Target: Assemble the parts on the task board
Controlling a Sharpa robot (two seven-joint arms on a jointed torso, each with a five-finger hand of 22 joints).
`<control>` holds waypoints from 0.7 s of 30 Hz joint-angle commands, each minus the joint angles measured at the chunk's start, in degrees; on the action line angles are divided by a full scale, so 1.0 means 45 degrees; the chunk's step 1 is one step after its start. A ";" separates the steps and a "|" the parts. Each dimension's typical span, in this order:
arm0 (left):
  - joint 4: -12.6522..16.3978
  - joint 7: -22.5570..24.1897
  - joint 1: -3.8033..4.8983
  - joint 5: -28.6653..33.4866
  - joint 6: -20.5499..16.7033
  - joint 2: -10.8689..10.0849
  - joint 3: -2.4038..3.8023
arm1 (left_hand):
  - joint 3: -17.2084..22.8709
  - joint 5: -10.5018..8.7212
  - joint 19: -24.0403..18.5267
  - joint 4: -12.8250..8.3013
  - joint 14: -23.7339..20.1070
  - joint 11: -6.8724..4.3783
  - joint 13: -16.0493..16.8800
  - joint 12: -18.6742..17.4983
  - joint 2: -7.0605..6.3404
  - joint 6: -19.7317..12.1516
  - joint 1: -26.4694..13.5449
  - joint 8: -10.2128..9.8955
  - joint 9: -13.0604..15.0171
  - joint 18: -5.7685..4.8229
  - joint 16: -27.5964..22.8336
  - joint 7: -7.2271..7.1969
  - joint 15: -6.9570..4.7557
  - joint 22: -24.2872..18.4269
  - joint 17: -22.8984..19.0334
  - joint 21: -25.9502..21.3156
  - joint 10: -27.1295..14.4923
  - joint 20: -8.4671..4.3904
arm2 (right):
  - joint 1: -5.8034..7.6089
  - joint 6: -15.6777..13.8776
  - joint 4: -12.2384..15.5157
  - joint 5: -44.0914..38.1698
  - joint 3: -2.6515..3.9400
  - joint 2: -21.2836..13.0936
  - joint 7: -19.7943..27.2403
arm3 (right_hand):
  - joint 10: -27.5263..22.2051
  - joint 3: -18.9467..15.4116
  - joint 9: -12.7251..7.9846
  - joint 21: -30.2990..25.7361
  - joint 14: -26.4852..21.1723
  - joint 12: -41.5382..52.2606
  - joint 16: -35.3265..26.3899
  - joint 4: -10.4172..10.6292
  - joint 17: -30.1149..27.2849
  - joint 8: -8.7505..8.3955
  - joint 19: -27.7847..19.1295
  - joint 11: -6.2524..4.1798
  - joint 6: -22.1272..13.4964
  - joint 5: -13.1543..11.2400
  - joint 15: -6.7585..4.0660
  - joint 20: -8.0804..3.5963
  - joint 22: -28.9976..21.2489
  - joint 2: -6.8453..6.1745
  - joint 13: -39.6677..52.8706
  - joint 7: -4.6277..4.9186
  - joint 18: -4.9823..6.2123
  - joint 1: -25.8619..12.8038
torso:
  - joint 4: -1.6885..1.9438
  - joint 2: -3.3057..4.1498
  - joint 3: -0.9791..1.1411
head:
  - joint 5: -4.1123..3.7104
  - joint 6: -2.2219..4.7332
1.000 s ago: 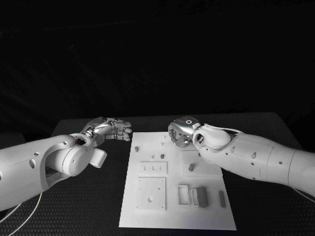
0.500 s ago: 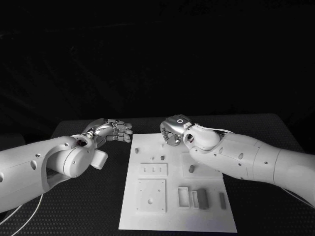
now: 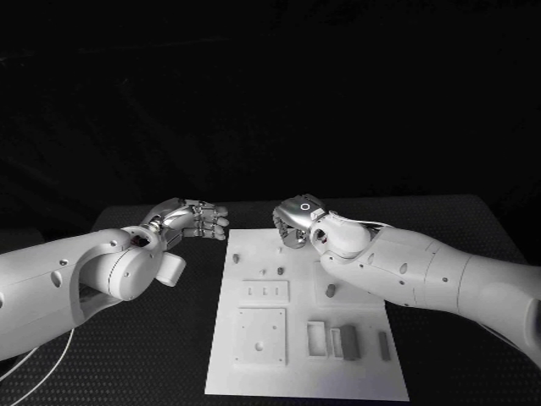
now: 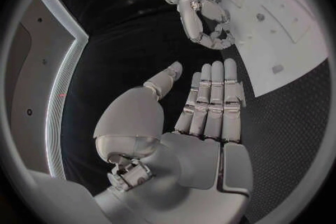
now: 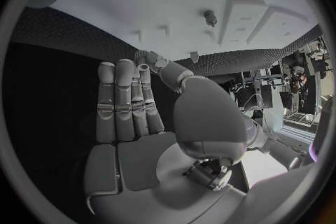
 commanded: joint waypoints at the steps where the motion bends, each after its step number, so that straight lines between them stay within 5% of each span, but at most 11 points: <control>1: 0.0038 0.0063 0.0078 -0.0056 0.0154 0.0035 0.0012 | 0.0010 -0.0041 -0.0075 0.0065 -0.0029 -0.0003 0.0015 -0.0051 -0.0051 -0.0025 -0.0074 -0.0086 0.0013 0.0171 -0.0049 0.0048 -0.0002 0.0017 0.0015 -0.0049 -0.0065 0.0021 | 0.0000 0.0015 -0.0100 -0.0383 -0.0008 0.0049 -0.0087 | 0.0469 0.0080 0.0015 0.0063 0.0037 0.0350 0.0084 -0.0033 0.0018 0.0058 0.0014 -0.0302 0.0098 0.0034 -0.0156 -0.0085 0.0320 0.0200 0.1085 -0.0001 0.0586 0.0174 | 0.0055 0.0049 0.0003 | -0.0017 -0.0010; 13: 0.0128 0.0053 0.0285 -0.0079 0.0129 0.0030 0.0012 | 0.0010 -0.0041 -0.0075 0.0065 -0.0026 -0.0002 0.0031 -0.0061 -0.0058 -0.0024 -0.0071 -0.0090 0.0016 0.0172 -0.0064 0.0047 -0.0002 0.0024 0.0031 -0.0052 -0.0066 0.0021 | -0.0003 0.0280 -0.0425 -0.0277 -0.0048 0.0222 0.0027 | 0.0472 0.0086 0.0020 0.0082 0.0038 0.0344 0.0092 -0.0030 0.0023 0.0051 0.0008 -0.0302 0.0104 0.0034 -0.0157 -0.0087 0.0318 0.0194 0.1099 -0.0003 0.0586 0.0167 | 0.0190 0.0201 0.0000 | -0.0131 -0.0023; 21: 0.0139 0.0041 0.0428 -0.0107 0.0123 0.0100 0.0012 | 0.0009 -0.0042 -0.0077 0.0064 -0.0023 -0.0002 0.0047 -0.0070 -0.0070 -0.0024 -0.0070 -0.0094 0.0019 0.0172 -0.0078 0.0048 -0.0002 0.0030 0.0046 -0.0056 -0.0066 0.0021 | -0.0005 0.0398 -0.0676 -0.0274 -0.0095 0.0338 -0.0025 | 0.0470 0.0091 0.0024 0.0097 0.0032 0.0334 0.0097 -0.0026 0.0026 0.0040 -0.0005 -0.0299 0.0102 0.0033 -0.0153 -0.0085 0.0315 0.0205 0.1112 0.0000 0.0586 0.0147 | 0.0199 0.0253 0.0008 | -0.0131 -0.0056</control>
